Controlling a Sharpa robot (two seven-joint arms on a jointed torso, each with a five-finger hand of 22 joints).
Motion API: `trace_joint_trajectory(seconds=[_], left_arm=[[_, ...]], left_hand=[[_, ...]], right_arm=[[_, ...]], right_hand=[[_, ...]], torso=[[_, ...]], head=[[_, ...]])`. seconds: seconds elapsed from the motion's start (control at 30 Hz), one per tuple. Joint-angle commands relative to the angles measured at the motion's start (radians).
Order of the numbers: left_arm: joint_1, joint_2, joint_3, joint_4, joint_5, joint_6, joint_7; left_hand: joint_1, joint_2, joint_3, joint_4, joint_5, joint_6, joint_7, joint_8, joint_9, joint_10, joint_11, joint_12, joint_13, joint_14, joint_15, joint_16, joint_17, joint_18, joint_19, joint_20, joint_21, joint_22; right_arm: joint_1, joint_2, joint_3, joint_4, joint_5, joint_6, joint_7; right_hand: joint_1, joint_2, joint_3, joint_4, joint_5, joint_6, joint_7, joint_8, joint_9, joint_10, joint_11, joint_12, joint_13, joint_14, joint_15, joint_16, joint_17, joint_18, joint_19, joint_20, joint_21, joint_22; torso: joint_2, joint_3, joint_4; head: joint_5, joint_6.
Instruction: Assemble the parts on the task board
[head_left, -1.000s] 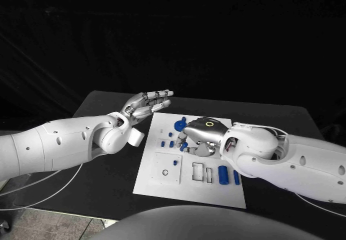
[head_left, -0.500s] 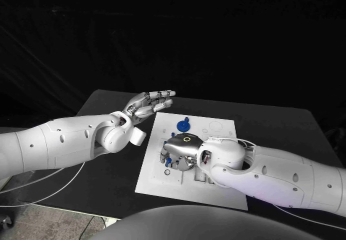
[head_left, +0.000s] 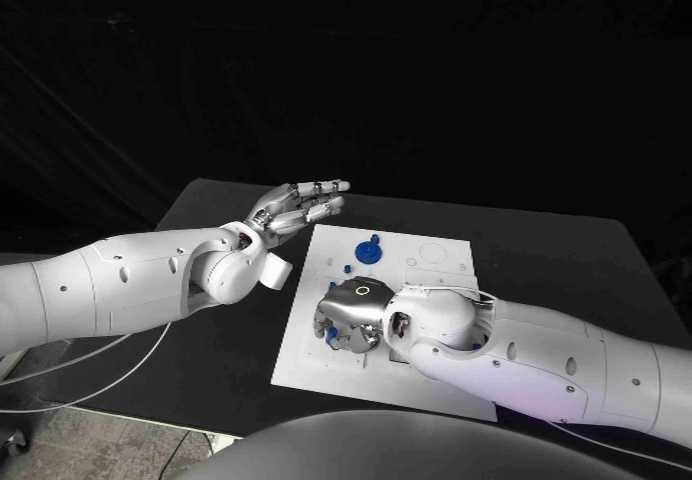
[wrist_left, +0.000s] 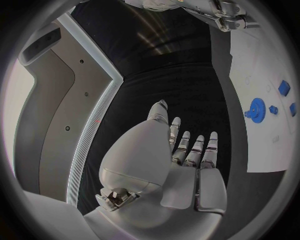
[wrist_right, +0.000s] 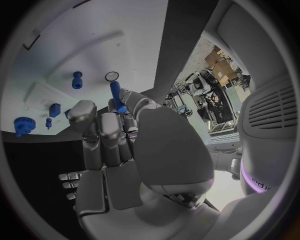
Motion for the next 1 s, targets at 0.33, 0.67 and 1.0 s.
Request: trace_joint_trajectory(seconds=[0.33, 0.67, 1.0], left_arm=[[0.0, 0.004, 0.0, 0.004, 0.014, 0.021, 0.001], [0.0, 0.004, -0.001, 0.003, 0.014, 0.023, 0.0], [0.0, 0.005, -0.001, 0.002, 0.014, 0.025, -0.002]], left_hand=[[0.006, 0.005, -0.001, 0.0, 0.005, 0.013, -0.001, 0.008, 0.002, -0.001, 0.009, 0.004, 0.001, 0.007, -0.003, 0.006, 0.002, -0.01, 0.007, -0.002, 0.003, -0.003], [0.007, 0.005, -0.001, 0.001, 0.006, 0.016, 0.0, 0.009, 0.003, -0.001, 0.01, 0.005, 0.001, 0.008, -0.003, 0.007, 0.002, -0.01, 0.007, -0.002, 0.003, -0.003], [0.007, 0.006, -0.001, 0.001, 0.007, 0.016, 0.0, 0.009, 0.003, -0.001, 0.01, 0.005, 0.001, 0.008, -0.003, 0.006, 0.002, -0.01, 0.007, -0.002, 0.003, -0.003]], right_arm=[[-0.002, -0.009, 0.0, 0.001, -0.074, 0.041, 0.009], [-0.007, -0.014, 0.0, 0.008, -0.062, 0.036, 0.013], [-0.013, -0.016, 0.0, 0.015, -0.034, 0.039, 0.014]], right_hand=[[0.005, -0.004, 0.009, -0.005, 0.01, 0.01, 0.0, -0.008, 0.001, 0.076, -0.069, -0.004, 0.013, -0.003, -0.004, -0.007, -0.001, -0.011, 0.0, -0.006, 0.001, 0.107], [0.003, -0.004, 0.012, -0.008, 0.017, 0.01, 0.001, -0.011, 0.001, 0.079, -0.068, -0.006, 0.014, -0.002, -0.004, -0.006, 0.0, -0.012, 0.0, -0.006, 0.004, 0.107], [0.002, -0.005, 0.014, -0.01, 0.021, 0.01, 0.001, -0.014, 0.001, 0.085, -0.069, -0.006, 0.015, 0.0, -0.004, -0.004, 0.003, -0.012, 0.001, -0.007, 0.01, 0.108]], torso=[[0.0, 0.0003, -0.0001], [0.0, 0.0001, 0.0], [0.001, -0.0001, -0.0003]], head=[[0.001, 0.0], [0.002, 0.0], [0.003, 0.0]])
